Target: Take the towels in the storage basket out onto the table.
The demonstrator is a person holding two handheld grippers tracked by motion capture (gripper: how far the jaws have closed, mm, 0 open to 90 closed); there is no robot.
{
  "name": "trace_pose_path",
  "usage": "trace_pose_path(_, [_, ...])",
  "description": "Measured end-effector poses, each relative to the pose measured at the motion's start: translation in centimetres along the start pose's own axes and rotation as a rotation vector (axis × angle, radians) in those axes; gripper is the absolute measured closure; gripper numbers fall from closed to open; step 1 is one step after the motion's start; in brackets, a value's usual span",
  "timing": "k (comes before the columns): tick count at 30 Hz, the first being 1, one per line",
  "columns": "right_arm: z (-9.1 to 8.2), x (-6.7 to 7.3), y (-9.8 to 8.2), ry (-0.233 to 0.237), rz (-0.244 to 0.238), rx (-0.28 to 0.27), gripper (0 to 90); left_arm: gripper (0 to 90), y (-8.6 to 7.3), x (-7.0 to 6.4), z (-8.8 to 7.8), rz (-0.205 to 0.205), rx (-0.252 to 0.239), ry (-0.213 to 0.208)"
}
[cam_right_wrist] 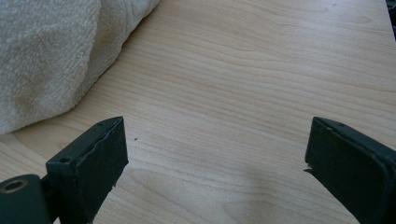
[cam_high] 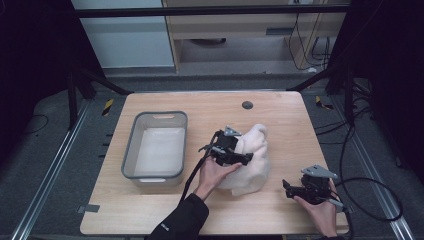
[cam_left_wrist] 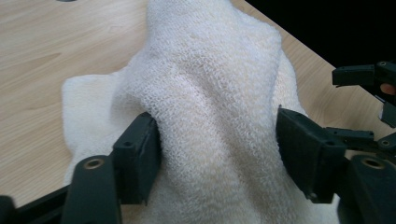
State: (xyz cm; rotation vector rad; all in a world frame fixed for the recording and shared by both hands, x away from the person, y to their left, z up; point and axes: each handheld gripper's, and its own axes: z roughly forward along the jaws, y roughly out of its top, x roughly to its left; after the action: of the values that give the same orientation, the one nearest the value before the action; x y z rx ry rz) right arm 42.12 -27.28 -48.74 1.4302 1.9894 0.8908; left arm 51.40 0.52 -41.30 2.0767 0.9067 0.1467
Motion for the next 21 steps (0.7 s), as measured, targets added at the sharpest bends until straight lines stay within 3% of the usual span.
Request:
trace_pose_path(4, [0.0,0.0,0.0,0.0,-0.001,0.001,5.7,25.6,-0.2,-0.2,0.2,0.009,0.004,-0.015])
trace_pose_path(8, [0.0,0.0,0.0,-0.004,0.0,0.0,5.7,22.9,-0.2,-0.2,-0.9,0.02,-0.019,-0.019])
trace_pose_path(11, [0.0,0.0,0.0,-0.005,0.002,0.002,5.6,22.9,0.1,-0.2,-3.1,0.029,-0.071,-0.046])
trace_pose_path(12, [0.0,0.0,0.0,-0.005,0.002,0.002,5.6,22.9,0.1,-0.2,-3.1,0.029,-0.071,-0.046])
trace_pose_path(13, [0.0,0.0,0.0,-0.005,0.003,-0.001,5.6,22.7,0.2,-0.1,-4.3,0.045,-0.087,-0.036])
trace_pose_path(16, [0.0,0.0,0.0,-0.006,0.004,-0.001,5.6,22.3,0.2,0.1,-5.6,0.055,-0.098,-0.019])
trace_pose_path(21, [0.0,-0.1,0.0,-0.006,0.002,0.0,5.5,23.3,-0.2,1.5,-9.2,0.053,-0.137,0.022])
